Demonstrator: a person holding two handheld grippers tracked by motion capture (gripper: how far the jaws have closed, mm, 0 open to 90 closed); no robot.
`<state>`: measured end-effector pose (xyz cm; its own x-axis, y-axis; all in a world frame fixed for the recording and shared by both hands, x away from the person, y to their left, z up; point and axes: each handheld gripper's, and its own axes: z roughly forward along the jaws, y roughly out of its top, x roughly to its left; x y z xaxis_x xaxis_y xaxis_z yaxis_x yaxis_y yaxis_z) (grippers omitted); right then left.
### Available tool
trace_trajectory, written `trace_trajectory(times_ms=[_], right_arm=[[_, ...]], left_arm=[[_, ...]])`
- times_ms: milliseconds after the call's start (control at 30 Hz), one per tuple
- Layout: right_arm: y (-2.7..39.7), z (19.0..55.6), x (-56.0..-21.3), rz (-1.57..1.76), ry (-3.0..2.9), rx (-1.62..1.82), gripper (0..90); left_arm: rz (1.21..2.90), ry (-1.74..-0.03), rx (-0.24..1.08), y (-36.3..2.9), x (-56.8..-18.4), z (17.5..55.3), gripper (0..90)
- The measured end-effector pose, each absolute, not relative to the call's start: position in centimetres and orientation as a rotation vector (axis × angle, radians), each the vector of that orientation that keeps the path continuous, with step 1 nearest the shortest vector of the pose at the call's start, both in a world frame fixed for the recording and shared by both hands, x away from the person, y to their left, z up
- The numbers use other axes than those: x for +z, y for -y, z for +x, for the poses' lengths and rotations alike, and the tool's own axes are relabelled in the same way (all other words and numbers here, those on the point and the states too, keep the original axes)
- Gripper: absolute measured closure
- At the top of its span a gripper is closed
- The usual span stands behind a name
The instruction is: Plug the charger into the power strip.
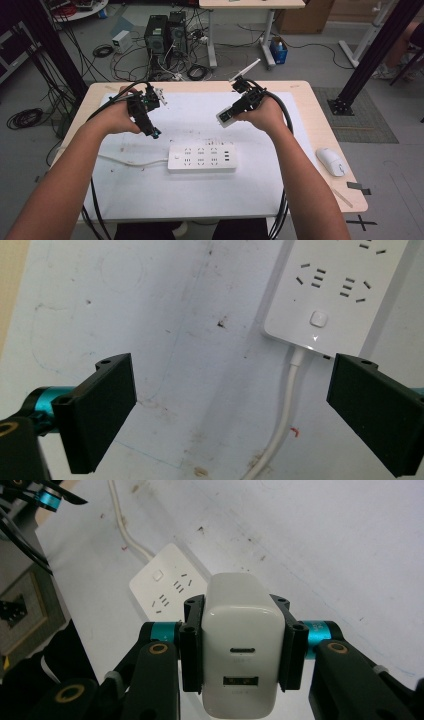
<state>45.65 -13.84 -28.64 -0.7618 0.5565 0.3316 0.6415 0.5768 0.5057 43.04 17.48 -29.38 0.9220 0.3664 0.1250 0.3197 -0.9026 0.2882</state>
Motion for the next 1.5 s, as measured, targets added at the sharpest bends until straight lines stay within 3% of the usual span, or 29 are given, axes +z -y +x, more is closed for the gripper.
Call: trace_trajectory(times_ms=[667, 1500], right_arm=[[9.3, 45.8, -31.1, -0.639, 2.897, -0.581, 62.4], [4.9, 45.1, -35.4, -0.273, 2.997, -0.192, 62.4]], left_arm=[[2.834, -0.548, 0.197, -18.8, -31.8, 43.1, 5.7], [2.860, -0.635, 0.192, -20.7, -32.2, 43.1, 5.7]])
